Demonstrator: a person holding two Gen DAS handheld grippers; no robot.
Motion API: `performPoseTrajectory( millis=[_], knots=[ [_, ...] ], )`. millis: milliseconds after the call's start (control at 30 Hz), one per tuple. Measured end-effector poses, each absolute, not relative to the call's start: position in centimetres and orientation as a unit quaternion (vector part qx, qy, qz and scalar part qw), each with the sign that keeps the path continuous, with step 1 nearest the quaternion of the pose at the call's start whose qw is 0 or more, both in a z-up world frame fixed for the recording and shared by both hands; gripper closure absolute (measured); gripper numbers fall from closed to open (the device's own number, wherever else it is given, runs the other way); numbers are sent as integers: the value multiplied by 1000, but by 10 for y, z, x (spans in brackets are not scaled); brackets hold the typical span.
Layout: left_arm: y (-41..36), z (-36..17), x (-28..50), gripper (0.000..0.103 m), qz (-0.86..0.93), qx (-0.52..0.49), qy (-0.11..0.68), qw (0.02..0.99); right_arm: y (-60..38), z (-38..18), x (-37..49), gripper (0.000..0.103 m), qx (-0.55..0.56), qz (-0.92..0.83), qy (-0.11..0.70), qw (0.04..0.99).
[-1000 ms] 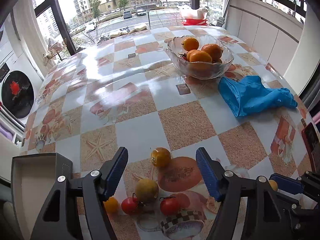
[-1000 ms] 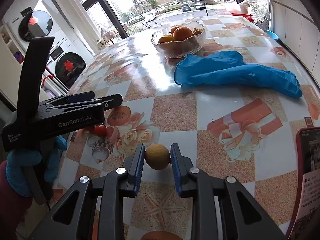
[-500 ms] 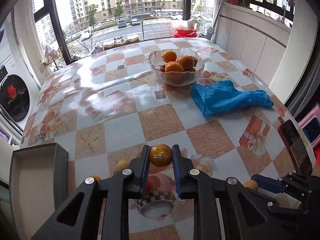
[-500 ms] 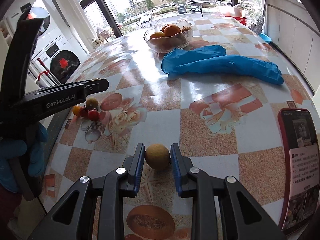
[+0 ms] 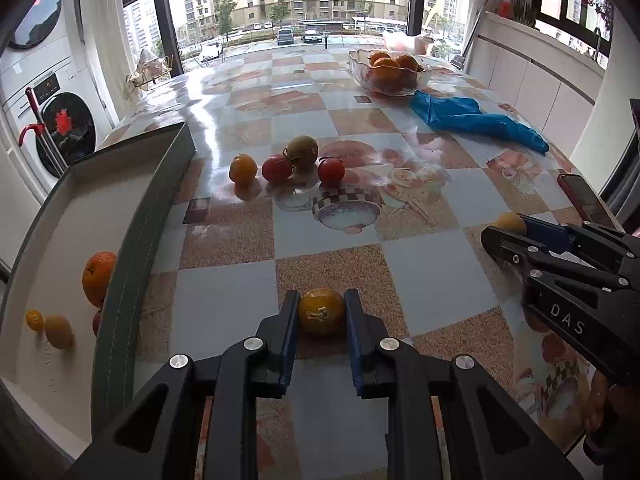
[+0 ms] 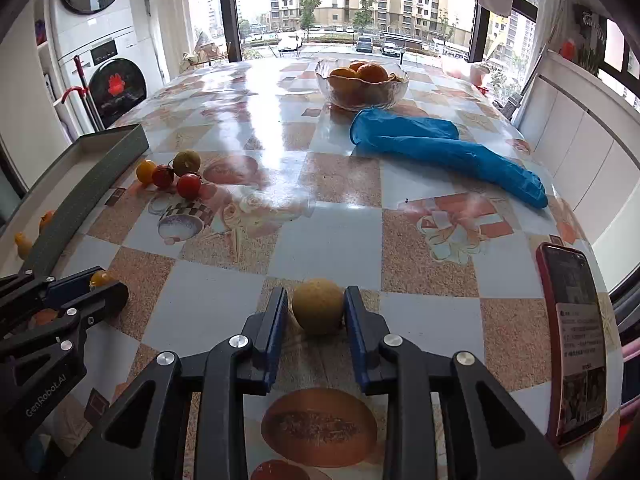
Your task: Organize fruits
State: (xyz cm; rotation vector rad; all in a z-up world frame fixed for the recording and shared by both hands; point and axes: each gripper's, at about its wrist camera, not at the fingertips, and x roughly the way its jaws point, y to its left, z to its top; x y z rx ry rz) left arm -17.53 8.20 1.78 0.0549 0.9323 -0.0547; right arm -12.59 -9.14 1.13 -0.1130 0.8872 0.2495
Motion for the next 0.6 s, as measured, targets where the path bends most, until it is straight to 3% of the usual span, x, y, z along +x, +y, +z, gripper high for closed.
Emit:
performPoseTrajectory(
  millis=[600],
  knots=[
    [85, 15, -178, 80, -24, 15, 448, 894, -92, 10, -128, 68, -56, 121, 418, 898]
  ],
)
